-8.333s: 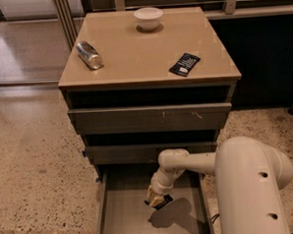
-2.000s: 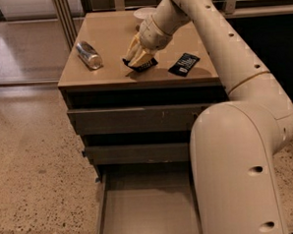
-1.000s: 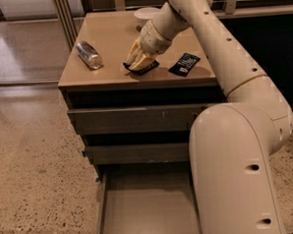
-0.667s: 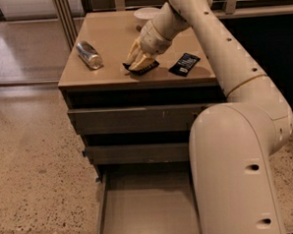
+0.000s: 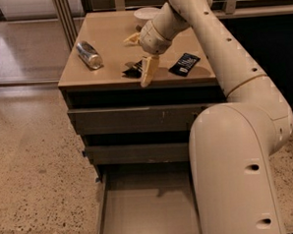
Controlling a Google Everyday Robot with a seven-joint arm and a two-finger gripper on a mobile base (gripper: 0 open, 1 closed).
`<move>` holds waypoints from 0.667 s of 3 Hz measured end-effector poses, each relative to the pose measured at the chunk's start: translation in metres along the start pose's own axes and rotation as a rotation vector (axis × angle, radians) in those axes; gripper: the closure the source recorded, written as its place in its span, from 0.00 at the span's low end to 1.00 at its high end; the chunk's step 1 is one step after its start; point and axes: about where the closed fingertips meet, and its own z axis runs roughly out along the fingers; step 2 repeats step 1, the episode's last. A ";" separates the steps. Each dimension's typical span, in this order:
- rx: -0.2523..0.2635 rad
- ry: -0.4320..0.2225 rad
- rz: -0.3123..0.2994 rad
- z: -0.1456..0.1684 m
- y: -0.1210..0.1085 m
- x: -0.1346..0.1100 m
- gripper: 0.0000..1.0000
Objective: Pick rxbar chocolate from bottom drawer and place on counter
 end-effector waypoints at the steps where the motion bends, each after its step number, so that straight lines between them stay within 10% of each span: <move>1: 0.000 0.000 0.000 0.000 0.000 0.000 0.00; 2: 0.000 0.000 0.000 0.000 0.000 0.000 0.00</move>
Offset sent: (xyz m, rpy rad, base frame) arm 0.0000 0.0000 0.0000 0.0000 0.0000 0.0000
